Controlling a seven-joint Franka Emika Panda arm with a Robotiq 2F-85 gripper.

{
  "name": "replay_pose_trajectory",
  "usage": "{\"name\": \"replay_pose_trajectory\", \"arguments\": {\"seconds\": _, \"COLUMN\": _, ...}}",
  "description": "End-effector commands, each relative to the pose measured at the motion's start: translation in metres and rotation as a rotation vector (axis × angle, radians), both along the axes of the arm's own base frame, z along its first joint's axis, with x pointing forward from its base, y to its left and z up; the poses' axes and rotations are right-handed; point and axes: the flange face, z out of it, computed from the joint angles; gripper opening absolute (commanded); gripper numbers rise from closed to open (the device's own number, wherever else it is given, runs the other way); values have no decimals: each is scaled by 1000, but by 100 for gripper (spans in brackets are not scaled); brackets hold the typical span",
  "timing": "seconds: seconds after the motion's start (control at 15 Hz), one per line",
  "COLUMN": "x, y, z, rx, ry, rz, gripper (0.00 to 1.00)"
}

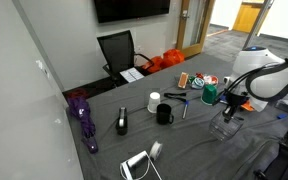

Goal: Move the clear container on the left to the right.

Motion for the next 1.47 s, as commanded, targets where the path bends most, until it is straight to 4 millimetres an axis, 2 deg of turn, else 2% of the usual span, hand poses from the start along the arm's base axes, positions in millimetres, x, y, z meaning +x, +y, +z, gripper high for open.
{"name": "replay_pose_trajectory", "arguments": {"seconds": 0.0, "x": -31, "y": -45, "z": -1, "rx": -22, "ry": 4, "rz": 70, "gripper": 2}}
{"name": "replay_pose_trajectory", "arguments": {"seconds": 0.2, "x": -43, "y": -83, "z": -9, "rx": -50, "ry": 5, "rz": 93, "gripper": 2}}
{"name": "replay_pose_trajectory", "arguments": {"seconds": 0.47, "x": -50, "y": -115, "z": -17, "rx": -60, "ry": -11, "rz": 95, "gripper": 2}}
{"name": "replay_pose_trajectory", "arguments": {"seconds": 0.87, "x": -52, "y": -137, "z": -33, "rx": -86, "ry": -14, "rz": 46, "gripper": 2}}
{"name": "replay_pose_trajectory", "arguments": {"seconds": 0.93, "x": -53, "y": -138, "z": -35, "rx": -94, "ry": -8, "rz": 43, "gripper": 32}}
{"name": "replay_pose_trajectory", "arguments": {"seconds": 1.07, "x": -55, "y": -133, "z": -35, "rx": -105, "ry": 23, "rz": 30, "gripper": 38}}
{"name": "replay_pose_trajectory", "arguments": {"seconds": 1.4, "x": -62, "y": -110, "z": -12, "rx": -73, "ry": 4, "rz": 46, "gripper": 74}}
